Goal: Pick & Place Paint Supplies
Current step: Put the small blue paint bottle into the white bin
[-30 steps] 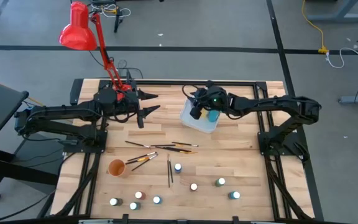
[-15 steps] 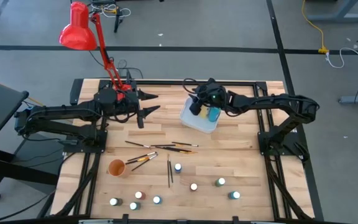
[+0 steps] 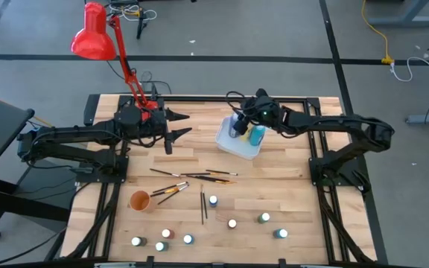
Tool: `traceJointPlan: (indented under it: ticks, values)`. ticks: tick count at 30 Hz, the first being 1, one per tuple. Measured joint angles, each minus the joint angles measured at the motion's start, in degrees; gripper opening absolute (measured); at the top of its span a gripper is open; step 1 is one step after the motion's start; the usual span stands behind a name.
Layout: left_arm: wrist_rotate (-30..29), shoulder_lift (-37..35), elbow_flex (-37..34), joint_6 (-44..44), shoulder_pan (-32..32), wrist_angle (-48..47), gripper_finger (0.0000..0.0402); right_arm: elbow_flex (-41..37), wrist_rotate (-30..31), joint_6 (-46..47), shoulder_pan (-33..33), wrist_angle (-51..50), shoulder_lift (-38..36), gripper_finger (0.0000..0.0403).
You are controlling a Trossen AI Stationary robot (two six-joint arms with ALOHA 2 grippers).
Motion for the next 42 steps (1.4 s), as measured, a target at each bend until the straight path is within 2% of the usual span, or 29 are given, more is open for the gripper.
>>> traceJointPlan:
  ticks: [2,4,10,16,18,22,29,36,42]
  values:
    - [0.0,0.0,0.0,-0.2,0.0,0.0,0.0208,0.0,-0.5,0.0,0.5,-1.2,-2.1,0.0174]
    - [0.0,0.0,0.0,-1.3,0.0,0.0,0.0208,0.0,-3.6,0.0,1.4,-2.1,-4.4,0.0171]
    - [1.2,0.0,0.0,-4.0,0.0,-2.4,0.0208,0.0,-21.2,-1.5,6.2,-4.2,-9.9,0.0157]
    - [15.6,2.3,-0.4,-3.5,-2.2,-2.5,0.021,0.0,-31.1,-2.3,12.4,-4.9,-10.5,0.0151]
    - [18.2,4.2,-0.4,-2.2,-3.8,-0.7,0.021,0.0,-33.2,-3.6,14.5,-5.2,-9.6,0.0155]
    - [14.8,7.9,-0.3,-1.6,-5.8,2.8,0.021,0.0,-34.1,-6.2,18.9,-5.0,-6.5,0.0168]
    - [5.4,11.2,-0.4,-5.6,-6.1,4.6,0.021,0.0,-34.1,-1.4,24.6,-0.6,2.6,0.0198]
    - [4.7,11.1,-0.3,-6.2,-6.2,4.9,0.021,0.0,-34.1,1.9,29.0,5.0,11.8,0.0205]
    - [4.6,11.1,-0.3,-6.4,-6.6,4.8,0.021,0.0,-32.1,3.1,29.5,8.3,15.0,0.0205]
